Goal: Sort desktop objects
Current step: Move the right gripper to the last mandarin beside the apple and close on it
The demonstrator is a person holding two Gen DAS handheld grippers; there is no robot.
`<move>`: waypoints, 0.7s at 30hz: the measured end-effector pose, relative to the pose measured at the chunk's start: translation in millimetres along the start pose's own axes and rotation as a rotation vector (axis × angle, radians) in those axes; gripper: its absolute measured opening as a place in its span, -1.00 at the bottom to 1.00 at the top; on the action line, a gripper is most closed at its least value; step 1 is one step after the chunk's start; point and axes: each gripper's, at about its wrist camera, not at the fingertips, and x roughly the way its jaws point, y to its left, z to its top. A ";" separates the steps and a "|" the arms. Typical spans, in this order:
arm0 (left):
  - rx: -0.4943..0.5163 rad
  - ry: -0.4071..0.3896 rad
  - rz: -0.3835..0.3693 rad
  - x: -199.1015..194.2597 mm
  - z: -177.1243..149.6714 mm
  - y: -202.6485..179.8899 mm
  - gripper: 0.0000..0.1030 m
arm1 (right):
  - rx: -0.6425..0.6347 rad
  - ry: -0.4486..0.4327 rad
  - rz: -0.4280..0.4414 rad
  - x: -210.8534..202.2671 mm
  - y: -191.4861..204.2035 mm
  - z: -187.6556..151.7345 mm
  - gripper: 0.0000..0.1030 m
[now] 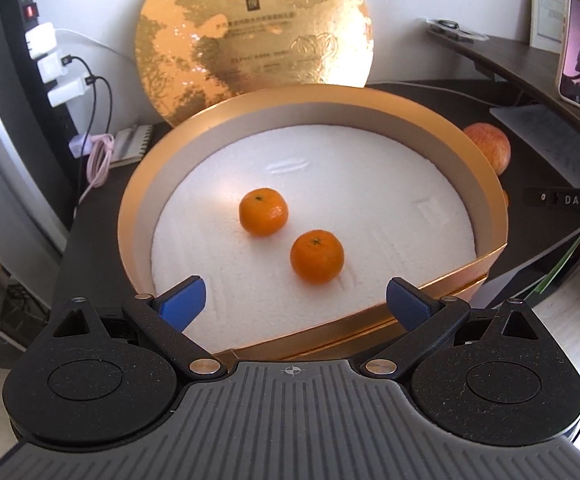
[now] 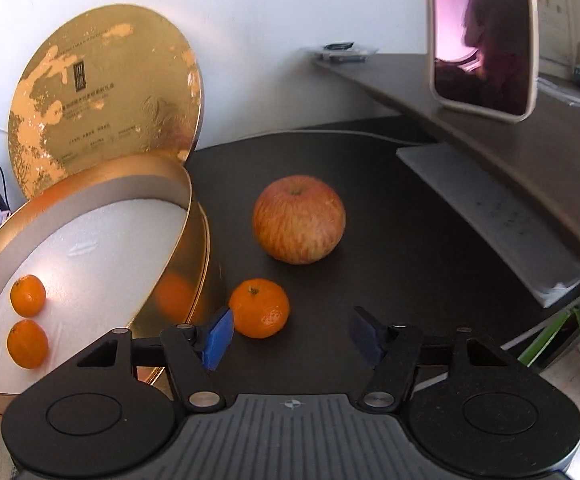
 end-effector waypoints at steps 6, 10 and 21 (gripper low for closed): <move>0.000 0.017 0.016 6.4 1.7 -0.1 0.93 | 0.032 0.033 0.077 24.5 -2.7 0.7 0.08; -0.003 0.023 0.022 8.3 2.6 0.7 0.93 | 0.063 0.042 0.112 29.0 -5.7 1.4 0.08; -0.008 0.025 0.030 8.1 0.9 2.8 0.93 | 0.074 0.075 0.124 45.1 1.8 0.8 -0.11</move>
